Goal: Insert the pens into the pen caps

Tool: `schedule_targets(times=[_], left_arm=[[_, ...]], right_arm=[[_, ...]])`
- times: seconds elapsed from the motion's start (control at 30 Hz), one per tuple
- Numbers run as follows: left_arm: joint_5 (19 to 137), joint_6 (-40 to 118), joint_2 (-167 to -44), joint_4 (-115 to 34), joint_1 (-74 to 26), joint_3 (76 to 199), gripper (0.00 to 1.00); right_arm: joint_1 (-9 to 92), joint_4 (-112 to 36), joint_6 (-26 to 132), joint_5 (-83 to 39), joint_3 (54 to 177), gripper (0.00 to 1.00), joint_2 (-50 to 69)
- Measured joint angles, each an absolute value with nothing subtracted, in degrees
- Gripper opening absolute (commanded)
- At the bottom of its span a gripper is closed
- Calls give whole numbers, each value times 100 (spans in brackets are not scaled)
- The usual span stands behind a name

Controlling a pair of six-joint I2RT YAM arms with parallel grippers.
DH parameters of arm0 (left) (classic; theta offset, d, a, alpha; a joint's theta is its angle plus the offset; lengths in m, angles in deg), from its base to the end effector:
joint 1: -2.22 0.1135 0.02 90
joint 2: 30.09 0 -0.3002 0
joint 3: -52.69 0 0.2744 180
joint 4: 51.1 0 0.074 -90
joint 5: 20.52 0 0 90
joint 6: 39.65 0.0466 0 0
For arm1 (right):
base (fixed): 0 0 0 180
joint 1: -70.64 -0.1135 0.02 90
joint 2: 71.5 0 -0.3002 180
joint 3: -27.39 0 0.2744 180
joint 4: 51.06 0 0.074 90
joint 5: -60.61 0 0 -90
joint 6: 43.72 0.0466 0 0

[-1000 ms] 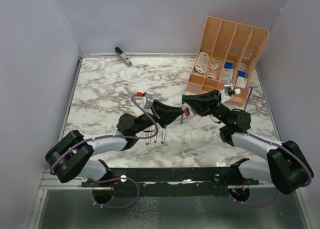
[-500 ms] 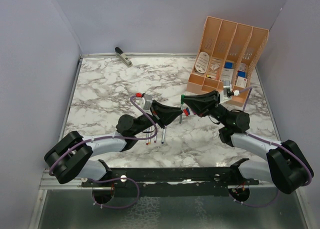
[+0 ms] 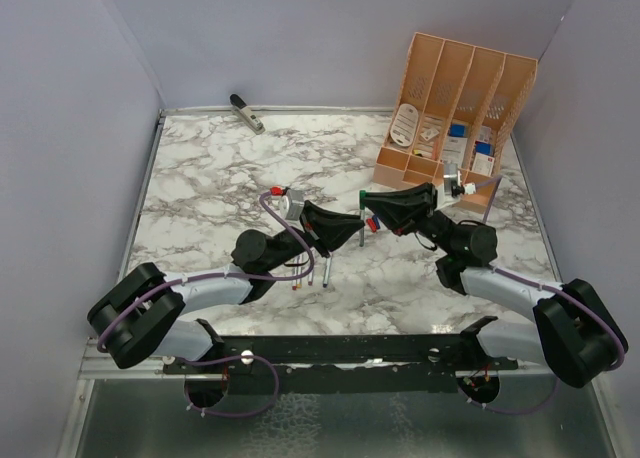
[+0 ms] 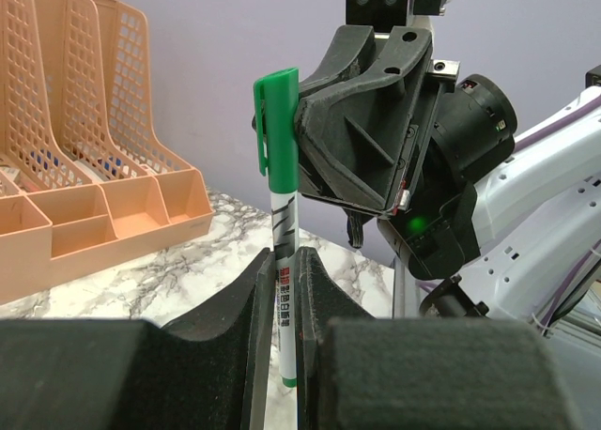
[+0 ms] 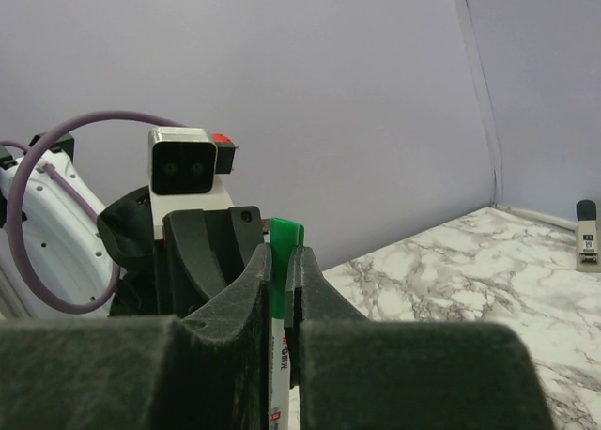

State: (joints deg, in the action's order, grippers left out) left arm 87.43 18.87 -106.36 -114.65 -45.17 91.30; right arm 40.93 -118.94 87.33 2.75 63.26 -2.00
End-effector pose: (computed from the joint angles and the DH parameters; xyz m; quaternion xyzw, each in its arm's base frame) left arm 0.1739 -0.2102 0.2891 0.2035 0.5009 -0.5957 0.5940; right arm 0.1937 0.1391 0.3066 -0.1991 0.4713 0.5973 0.6176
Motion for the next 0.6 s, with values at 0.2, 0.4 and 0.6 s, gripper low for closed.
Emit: schedule_targets(times=[0.2,0.4,0.6], left_arm=[[8713,1917,-10570,-11417,-4517,9104,0],[8628,1922,-10400,-11336,-4515,9036,0],[8236,1961,-9899,-11415,-4487,9014,0]], right_arm=[[4058,-11870,8679,219,6326,1,-214],[4018,-11526,8504,98,6355,33,-450],[3970,-10414,8062,-162,6530,55,-852]])
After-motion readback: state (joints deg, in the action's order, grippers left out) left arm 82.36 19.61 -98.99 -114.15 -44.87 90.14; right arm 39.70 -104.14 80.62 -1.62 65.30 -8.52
